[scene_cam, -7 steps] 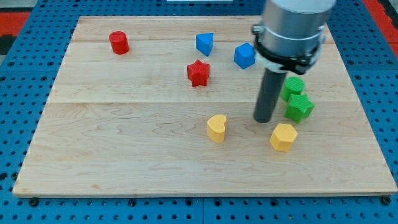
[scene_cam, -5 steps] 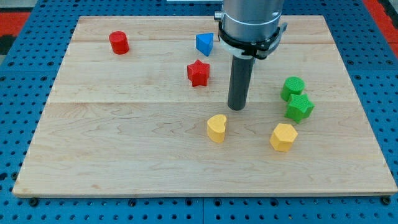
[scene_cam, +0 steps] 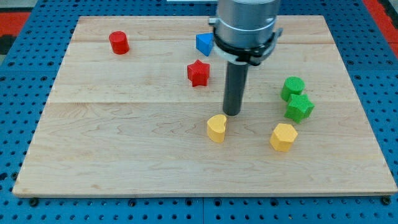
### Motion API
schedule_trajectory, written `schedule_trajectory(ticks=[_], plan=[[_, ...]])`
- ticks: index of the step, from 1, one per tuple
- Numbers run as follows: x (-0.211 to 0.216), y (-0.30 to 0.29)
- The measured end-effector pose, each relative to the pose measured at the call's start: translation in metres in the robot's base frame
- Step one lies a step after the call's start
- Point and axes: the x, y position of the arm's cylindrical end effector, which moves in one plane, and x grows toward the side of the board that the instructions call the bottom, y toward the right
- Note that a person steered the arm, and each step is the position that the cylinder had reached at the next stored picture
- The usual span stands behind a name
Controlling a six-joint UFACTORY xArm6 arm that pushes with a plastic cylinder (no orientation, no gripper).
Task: Move the yellow heart bottom left to the yellow hexagon
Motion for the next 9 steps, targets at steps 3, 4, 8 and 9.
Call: schedule_trajectory(ticks=[3,4,8,9], plan=[[0.068,0.012],[0.075,0.062],[0.127,0.120],[0.126,0.175]])
